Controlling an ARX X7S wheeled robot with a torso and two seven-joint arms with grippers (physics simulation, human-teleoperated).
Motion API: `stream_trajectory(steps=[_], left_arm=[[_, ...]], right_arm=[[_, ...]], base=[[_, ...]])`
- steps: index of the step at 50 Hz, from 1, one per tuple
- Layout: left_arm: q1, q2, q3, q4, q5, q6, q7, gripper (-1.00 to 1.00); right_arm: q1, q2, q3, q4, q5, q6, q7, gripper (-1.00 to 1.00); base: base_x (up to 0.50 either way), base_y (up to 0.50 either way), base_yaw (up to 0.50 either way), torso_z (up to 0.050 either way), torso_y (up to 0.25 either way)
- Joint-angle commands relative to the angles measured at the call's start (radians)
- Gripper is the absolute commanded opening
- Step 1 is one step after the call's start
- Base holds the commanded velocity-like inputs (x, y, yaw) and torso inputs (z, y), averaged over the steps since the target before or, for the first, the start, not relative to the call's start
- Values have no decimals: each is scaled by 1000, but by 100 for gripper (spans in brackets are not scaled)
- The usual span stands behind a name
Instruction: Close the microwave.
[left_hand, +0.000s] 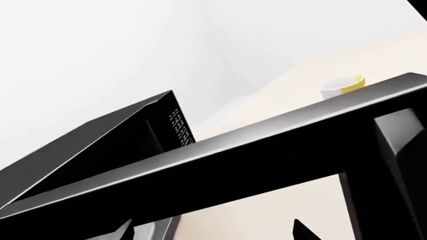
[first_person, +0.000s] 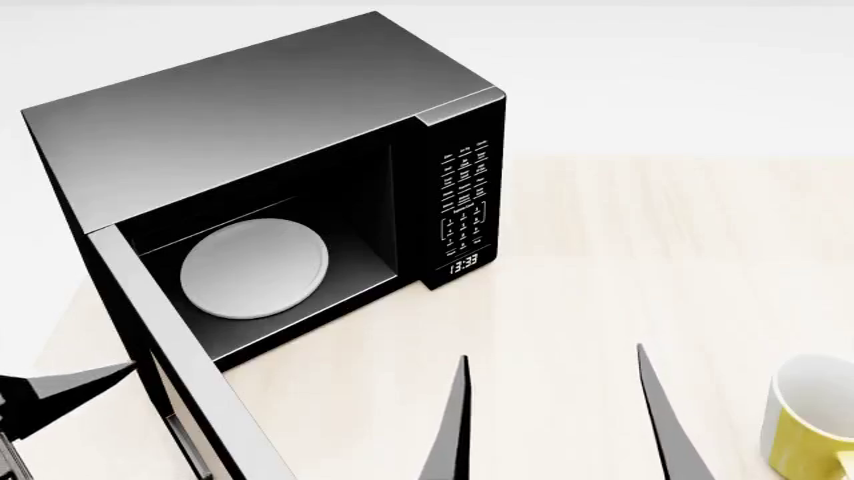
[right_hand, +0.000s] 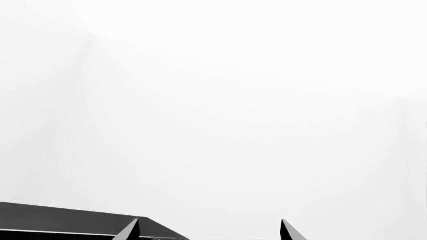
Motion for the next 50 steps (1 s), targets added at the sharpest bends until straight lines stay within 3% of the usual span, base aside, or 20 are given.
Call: stream_trajectory(steps=[1,25,50], left_arm=[[-35,53,31,-61,17,29,5,100],[-76,146,77,-198,47,113,18,100],[-156,231,77,-305,97,179,-44,100]], right_arm=[[1,3,1,2,8,3,8,100],[3,12,-3,10,18,4,21,100],[11,22,-12,29,24,-5,32,100]], base=[[0,0,0,0,0],[0,0,0,0,0],[0,0,0,0,0]])
